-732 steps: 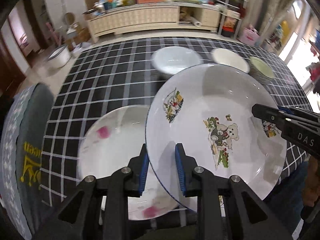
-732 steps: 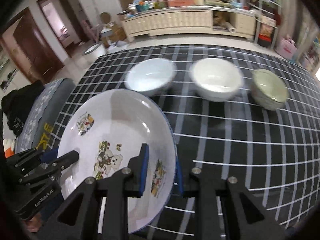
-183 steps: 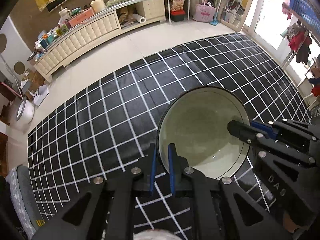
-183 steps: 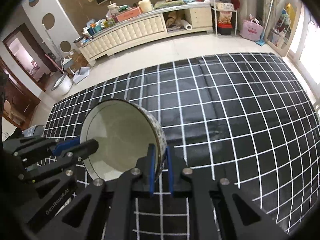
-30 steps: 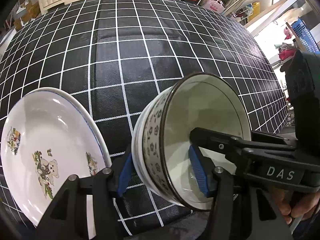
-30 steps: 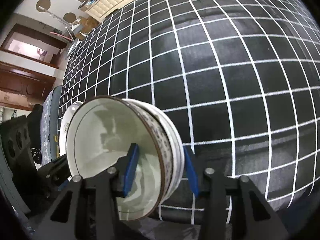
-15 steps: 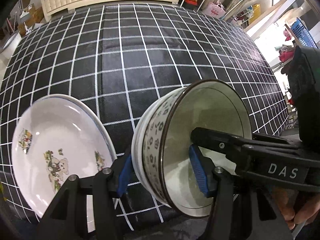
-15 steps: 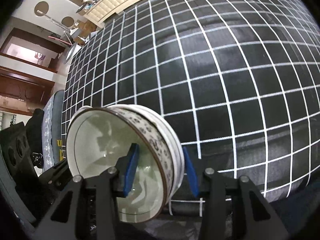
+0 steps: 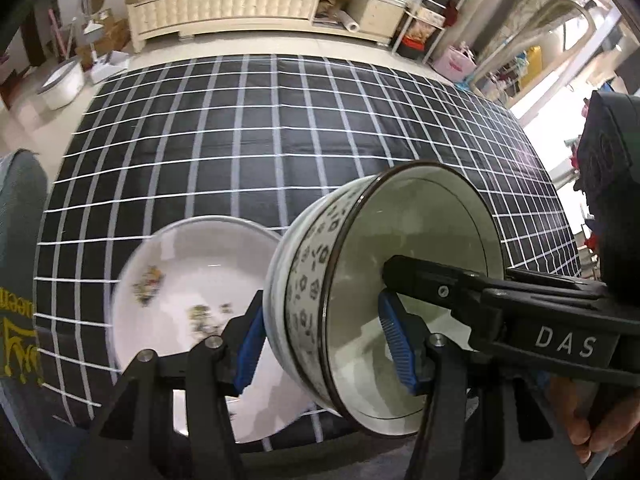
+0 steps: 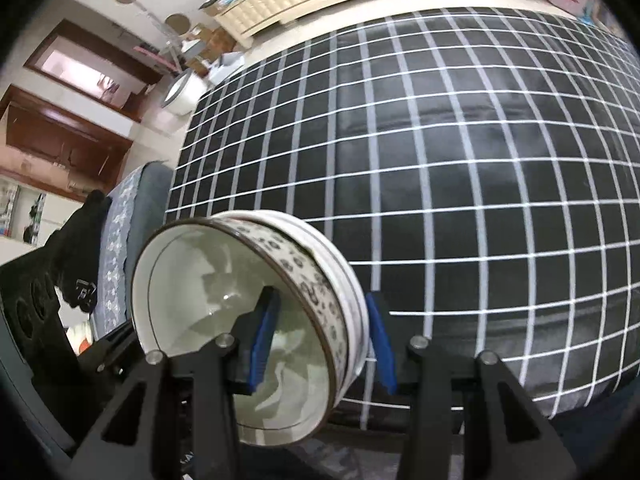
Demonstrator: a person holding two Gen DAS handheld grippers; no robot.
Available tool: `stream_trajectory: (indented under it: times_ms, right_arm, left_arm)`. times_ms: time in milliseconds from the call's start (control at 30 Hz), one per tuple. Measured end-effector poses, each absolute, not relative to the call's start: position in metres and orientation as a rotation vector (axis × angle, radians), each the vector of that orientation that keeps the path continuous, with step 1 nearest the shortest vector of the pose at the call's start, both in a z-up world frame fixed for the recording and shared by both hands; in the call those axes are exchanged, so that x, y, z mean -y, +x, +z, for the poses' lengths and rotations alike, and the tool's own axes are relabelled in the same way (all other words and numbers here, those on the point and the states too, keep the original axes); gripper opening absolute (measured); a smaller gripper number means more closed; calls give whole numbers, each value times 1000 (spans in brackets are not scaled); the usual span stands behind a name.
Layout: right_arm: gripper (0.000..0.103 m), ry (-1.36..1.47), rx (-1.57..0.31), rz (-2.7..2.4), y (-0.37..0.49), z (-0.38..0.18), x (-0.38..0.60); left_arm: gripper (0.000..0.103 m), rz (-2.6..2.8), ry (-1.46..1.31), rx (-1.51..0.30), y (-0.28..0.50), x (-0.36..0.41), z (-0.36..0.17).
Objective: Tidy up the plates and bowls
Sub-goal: 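Lower the patterned bowl onto the bowls on the plate stack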
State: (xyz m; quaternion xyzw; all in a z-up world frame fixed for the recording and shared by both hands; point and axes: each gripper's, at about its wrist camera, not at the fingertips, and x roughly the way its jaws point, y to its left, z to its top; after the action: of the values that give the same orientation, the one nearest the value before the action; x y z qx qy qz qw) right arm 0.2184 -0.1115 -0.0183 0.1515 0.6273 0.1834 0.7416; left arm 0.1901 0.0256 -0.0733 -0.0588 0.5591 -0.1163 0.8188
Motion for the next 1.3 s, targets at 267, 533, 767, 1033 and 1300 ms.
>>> stream_trajectory:
  times_ms: [267,533,767,1033,1300]
  right_arm:
    - [48,272,-1443,466,223,-35,56]
    - [48,262,-1504,446,226,-55,42]
    - [48,250,-1512,411,226,-61,42]
    - [48,252,-1507,409,234,-63,39]
    - [52,176,-1412,364,234,-56,45]
  left_arm:
    - [53,-159,-187,-1214,177,-78,-84]
    - [53,-135,-207,-1263,172,-103,-107]
    - [53,-153,-239,-1278,175,-109,-119]
    - [53,-157,-255,-1253,186,-114,-124]
    - [53,-124,-223,-1225,186,-119,-118]
